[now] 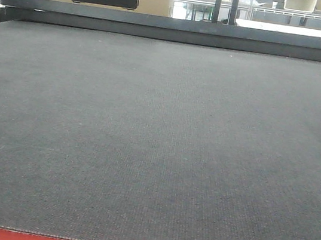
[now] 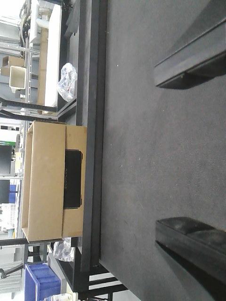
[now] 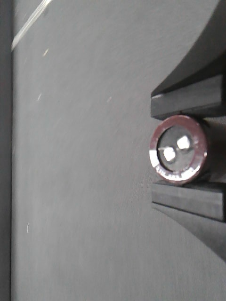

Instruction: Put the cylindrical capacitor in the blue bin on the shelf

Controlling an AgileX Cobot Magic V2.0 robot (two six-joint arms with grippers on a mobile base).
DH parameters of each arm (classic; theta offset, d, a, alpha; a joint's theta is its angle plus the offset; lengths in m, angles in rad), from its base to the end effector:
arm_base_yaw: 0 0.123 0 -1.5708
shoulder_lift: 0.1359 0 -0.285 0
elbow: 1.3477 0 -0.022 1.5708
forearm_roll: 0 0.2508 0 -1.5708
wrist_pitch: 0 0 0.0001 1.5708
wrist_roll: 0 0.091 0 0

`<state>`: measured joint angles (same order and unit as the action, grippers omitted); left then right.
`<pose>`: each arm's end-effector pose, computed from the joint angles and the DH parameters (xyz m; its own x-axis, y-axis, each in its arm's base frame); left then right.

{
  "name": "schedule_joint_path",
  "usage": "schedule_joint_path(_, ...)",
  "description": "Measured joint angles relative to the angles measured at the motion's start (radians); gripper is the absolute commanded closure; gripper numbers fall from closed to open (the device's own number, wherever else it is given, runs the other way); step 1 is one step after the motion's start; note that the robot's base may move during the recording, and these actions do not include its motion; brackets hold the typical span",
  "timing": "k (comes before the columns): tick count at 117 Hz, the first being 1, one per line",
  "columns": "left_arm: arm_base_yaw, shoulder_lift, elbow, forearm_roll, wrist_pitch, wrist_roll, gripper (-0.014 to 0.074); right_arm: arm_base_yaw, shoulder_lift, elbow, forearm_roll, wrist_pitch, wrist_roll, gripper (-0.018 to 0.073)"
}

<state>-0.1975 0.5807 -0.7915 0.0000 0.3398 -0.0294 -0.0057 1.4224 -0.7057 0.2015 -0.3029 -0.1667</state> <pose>0.1072 -0.0214 0.4010 -0.0467 -0.0206 -0.9987 0.1949 0.9804 -0.0294 0.2979 -0.0071 0.2484 -0.3246 0.0277 -0.9455 0.0705 0.9975 0.0050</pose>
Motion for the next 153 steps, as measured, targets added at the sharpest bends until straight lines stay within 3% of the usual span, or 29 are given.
schedule_joint_path(19, 0.012, 0.017, 0.0, 0.051, 0.018, 0.0, 0.0132, 0.008, -0.181, -0.078, -0.03, 0.254, 0.0, 0.0703)
schedule_joint_path(39, 0.063, 0.093, 0.043, 0.148, -0.052, 0.0, 0.0132, 0.008, -0.308, -0.102, -0.037, 0.34, 0.0, 0.0703)
schedule_joint_path(53, 0.113, 0.175, 0.119, 0.14, -0.22, 0.0, 0.0132, 0.008, -0.341, -0.102, -0.037, 0.361, 0.0, 0.0703)
schedule_joint_path(83, 0.218, 0.386, 0.32, -0.017, -0.671, 0.0, 0.013, 0.008, -0.343, -0.102, -0.037, 0.398, 0.0, 0.0703)
schedule_joint_path(119, 0.223, 0.744, 0.384, -0.039, -1.028, 0.0, 0.0128, 0.019, -0.337, -0.102, -0.038, 0.398, 0.003, 0.0703)
schedule_joint_path(139, 0.223, 0.956, 0.382, -0.045, -1.242, 0.0, -0.0008, 0.026, -0.327, -0.102, -0.038, 0.398, 0.003, 0.0703)
schedule_joint_path(153, 0.223, 1.076, 0.36, -0.046, -1.293, -0.004, -0.0005, 0.027, -0.327, -0.102, -0.038, 0.398, 0.003, 0.0703)
